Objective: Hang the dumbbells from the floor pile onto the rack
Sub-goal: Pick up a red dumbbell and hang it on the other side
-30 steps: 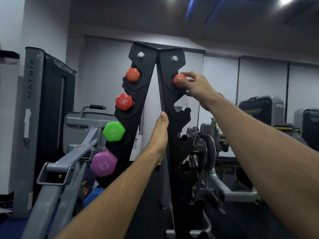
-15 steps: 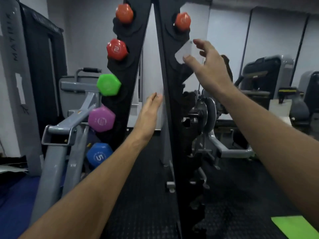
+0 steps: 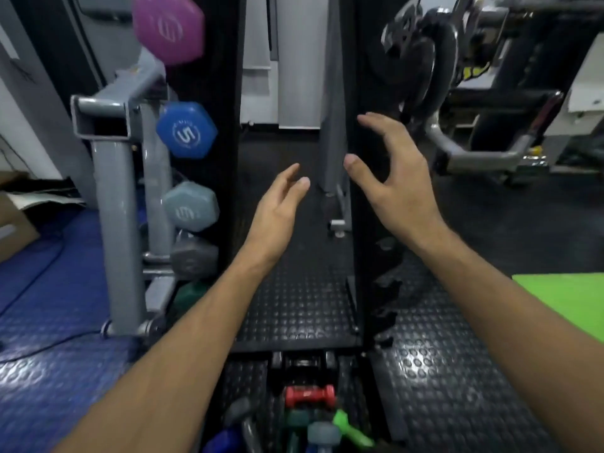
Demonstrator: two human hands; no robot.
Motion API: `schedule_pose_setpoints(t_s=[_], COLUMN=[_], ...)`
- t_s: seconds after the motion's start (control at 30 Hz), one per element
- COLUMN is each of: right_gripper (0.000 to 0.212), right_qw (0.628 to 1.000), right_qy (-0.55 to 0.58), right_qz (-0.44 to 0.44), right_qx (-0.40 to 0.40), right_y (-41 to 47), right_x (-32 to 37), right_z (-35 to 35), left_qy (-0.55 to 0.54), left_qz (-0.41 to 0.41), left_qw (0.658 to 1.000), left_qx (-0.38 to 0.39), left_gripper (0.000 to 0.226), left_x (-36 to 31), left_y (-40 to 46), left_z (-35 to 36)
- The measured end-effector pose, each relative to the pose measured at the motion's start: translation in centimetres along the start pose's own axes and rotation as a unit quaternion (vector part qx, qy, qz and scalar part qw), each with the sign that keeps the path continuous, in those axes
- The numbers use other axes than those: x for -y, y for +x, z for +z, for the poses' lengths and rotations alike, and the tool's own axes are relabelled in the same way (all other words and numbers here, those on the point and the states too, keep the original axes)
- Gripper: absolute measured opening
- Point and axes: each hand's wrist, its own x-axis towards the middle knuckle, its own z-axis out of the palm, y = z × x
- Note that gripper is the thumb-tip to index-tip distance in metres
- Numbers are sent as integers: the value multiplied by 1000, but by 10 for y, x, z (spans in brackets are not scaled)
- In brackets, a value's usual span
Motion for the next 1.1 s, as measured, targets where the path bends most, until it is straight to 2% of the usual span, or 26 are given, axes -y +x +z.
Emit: schedule_pose_setpoints(t_s=[0.13, 0.3, 0.5, 0.67, 0.77, 0.9, 1.0, 1.1], right_gripper=[46, 40, 25, 20, 21, 19, 17, 26], right_qw=[996, 964, 885, 825, 783, 752, 724, 699], right_qy=[29, 70, 35, -39, -77, -73, -6, 63], right_qz=[66, 186, 326, 316, 331, 438, 520, 600], right_qx=[52, 178, 331, 467, 521, 488, 453, 384], right_y=[-62, -146, -256, -329, -363, -394, -408, -415], right_x=[-30, -81, -159, -206, -220, -238, -247, -251], right_z=[33, 77, 128, 168, 191, 213, 220, 221], left_qy=[17, 71, 113, 87, 75, 55, 29, 5], left_qz=[-68, -170, -311, -418, -470, -500, -525, -555], left_qw=[997, 983, 943, 904, 879, 864, 850, 832], left_qx=[10, 29, 43, 5, -19, -31, -14, 5], left_gripper=[53, 52, 50, 41, 34, 25, 22, 27], left_x=[59, 142, 248, 324, 366, 394, 411, 422], left_y=[-29, -71, -129, -165, -178, -189, -195, -199], left_z=[1, 11, 18, 22, 28, 36, 40, 45])
